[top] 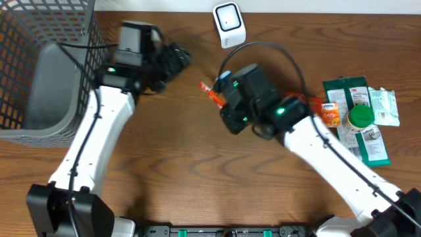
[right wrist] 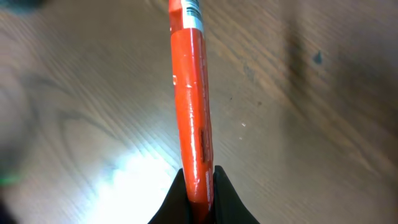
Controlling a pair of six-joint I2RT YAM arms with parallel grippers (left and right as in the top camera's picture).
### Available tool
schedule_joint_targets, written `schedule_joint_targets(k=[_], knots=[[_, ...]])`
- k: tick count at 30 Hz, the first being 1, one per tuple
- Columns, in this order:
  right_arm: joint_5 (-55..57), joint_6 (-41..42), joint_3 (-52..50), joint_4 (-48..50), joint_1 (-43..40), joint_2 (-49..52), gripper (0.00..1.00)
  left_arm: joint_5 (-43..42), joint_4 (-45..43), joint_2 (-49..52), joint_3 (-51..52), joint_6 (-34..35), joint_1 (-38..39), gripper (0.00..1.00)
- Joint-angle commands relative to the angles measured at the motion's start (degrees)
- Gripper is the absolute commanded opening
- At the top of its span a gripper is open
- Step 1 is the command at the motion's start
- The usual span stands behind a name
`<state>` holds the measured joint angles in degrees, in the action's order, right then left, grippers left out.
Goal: Scan the item barcode
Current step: 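Carry the Nescafe stick to the scanner with the right gripper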
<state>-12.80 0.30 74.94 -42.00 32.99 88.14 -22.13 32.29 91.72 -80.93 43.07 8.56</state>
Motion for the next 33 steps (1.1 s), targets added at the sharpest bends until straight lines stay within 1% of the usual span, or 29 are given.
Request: schedule_joint_targets(k=[1,2,4,8,10,14,18,20,23,29,30,33], knots=[[-9.9,3.7,7.6,-2.5,-4.4,-0.3,0.01,1.3,-0.2,-1.0,-0.5,-8.2,-4.2,0.81],[-10.7,4.0,10.6,-4.8,-5.7,0.3,0.01,1.3,0.4,-1.0,-1.0,-9.4,-5.7,0.80],[-11.7,3.9,17.1,-9.3,-7.2,2.4,0.01,2.0,2.6,-1.0,-3.2,-9.7,-8.2,0.79],[-13.9,4.5,31.2,-16.2,-8.3,8.9,0.01,3.3,5.9,-1.0,-8.0,-13.7,-11.5,0.79],[-16.7,6.5,37.8,-18.2,-9.0,12.7,0.01,5.2,6.2,-1.0,-8.9,-14.7,-11.9,0.79],[-25.3,9.0,44.0,-17.2,-11.4,18.9,0.01,9.1,7.8,-0.9,-8.7,-15.4,-11.9,0.82],[-34.9,10.1,44.2,-11.6,-14.1,24.2,0.01,11.1,10.2,-0.7,-8.4,-15.4,-11.9,0.82],[-39.4,12.9,44.2,-7.5,-15.5,27.4,0.01,11.1,10.8,-0.7,-8.4,-15.4,-11.9,0.82],[-42.9,18.4,44.2,-0.2,-17.6,31.9,0.01,11.0,10.7,-0.7,-8.4,-15.2,-11.9,0.83],[-49.0,30.4,44.2,20.4,-20.5,42.0,0.01,11.1,10.8,-0.7,-8.4,-15.2,-11.9,0.83],[-49.2,35.7,44.2,26.6,-21.1,45.0,0.01,11.1,10.8,-0.7,-8.4,-15.2,-11.9,0.83],[-49.2,41.1,44.2,34.8,-22.2,49.3,0.01,11.1,10.8,-0.7,-8.4,-15.2,-11.9,0.83]])
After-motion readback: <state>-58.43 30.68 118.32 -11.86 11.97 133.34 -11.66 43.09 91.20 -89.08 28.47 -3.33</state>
